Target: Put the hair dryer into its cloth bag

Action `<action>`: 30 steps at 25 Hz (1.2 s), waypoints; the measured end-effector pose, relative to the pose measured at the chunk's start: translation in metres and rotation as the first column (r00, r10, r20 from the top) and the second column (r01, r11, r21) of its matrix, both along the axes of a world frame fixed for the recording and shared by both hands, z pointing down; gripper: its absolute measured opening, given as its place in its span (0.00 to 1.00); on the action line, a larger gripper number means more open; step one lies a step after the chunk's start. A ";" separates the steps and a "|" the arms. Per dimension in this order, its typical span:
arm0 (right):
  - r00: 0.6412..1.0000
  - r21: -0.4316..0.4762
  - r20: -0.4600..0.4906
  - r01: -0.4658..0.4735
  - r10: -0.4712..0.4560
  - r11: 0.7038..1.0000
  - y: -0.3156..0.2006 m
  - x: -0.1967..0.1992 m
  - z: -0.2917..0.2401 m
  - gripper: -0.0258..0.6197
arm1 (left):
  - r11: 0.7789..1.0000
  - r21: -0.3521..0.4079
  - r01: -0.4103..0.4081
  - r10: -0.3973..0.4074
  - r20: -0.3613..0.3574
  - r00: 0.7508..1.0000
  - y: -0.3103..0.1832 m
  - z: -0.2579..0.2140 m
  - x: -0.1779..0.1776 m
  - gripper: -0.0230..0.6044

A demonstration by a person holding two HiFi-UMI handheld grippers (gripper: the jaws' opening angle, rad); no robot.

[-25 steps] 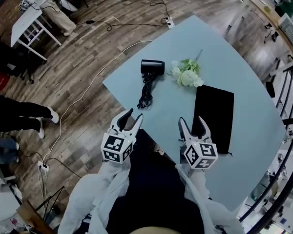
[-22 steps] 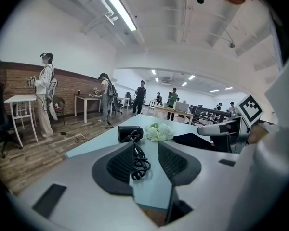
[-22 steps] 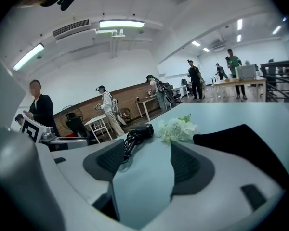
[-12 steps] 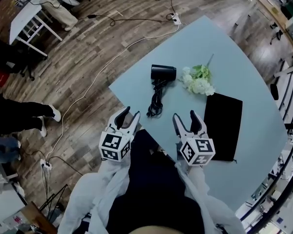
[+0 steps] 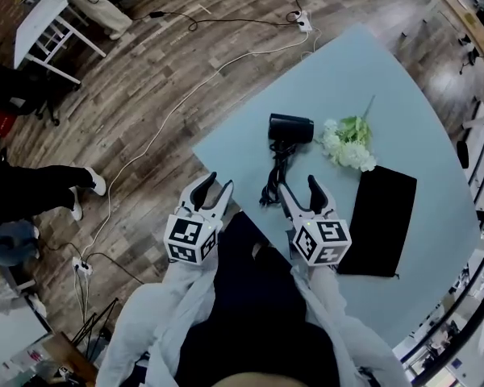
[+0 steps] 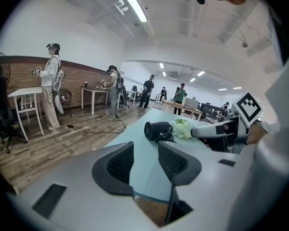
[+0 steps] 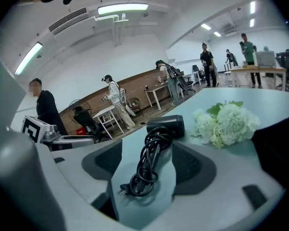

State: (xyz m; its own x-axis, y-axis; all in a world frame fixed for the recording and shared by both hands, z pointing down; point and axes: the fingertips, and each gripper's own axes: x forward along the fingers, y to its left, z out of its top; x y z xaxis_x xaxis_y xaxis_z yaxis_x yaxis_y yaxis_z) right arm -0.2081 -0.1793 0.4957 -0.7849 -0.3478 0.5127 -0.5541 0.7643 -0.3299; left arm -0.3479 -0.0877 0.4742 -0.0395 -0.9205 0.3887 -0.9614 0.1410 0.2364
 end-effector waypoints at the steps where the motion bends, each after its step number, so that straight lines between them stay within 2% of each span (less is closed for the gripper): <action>1: 1.000 -0.008 -0.006 0.006 -0.007 1.000 0.000 -0.006 0.004 0.55 | 1.000 -0.004 0.002 -0.002 -0.003 1.000 0.000 0.002 -0.005 0.31; 8: 0.998 -0.041 -0.067 0.012 -0.015 0.999 -0.008 -0.041 0.040 0.60 | 1.000 -0.028 0.001 -0.001 -0.008 1.000 -0.004 0.015 -0.030 0.31; 19: 0.970 0.003 -0.221 -0.102 0.100 0.995 -0.035 -0.059 0.085 0.62 | 0.997 -0.068 0.034 -0.035 -0.006 0.999 0.004 0.027 -0.061 0.31; 26: 0.950 0.009 -0.303 -0.072 0.072 0.997 -0.034 -0.066 0.097 0.61 | 0.995 -0.071 0.063 -0.065 -0.020 0.998 0.008 0.035 -0.073 0.31; 27: 0.945 0.022 -0.317 -0.075 0.078 0.997 -0.035 -0.064 0.098 0.59 | 0.995 -0.069 0.065 -0.067 -0.020 0.998 0.008 0.035 -0.074 0.31; 30: 0.936 0.056 -0.337 -0.086 0.099 0.995 -0.039 -0.058 0.099 0.44 | 0.996 -0.065 0.065 -0.067 -0.021 0.998 0.010 0.035 -0.074 0.31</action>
State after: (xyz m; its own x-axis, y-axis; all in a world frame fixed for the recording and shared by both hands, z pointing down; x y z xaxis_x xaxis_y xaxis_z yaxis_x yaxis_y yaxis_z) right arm -0.2665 -0.2186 0.5945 -0.5302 -0.4360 0.7272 -0.6966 0.7129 -0.0805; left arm -0.4222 -0.0780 0.5091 -0.0898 -0.8895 0.4480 -0.9439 0.2196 0.2467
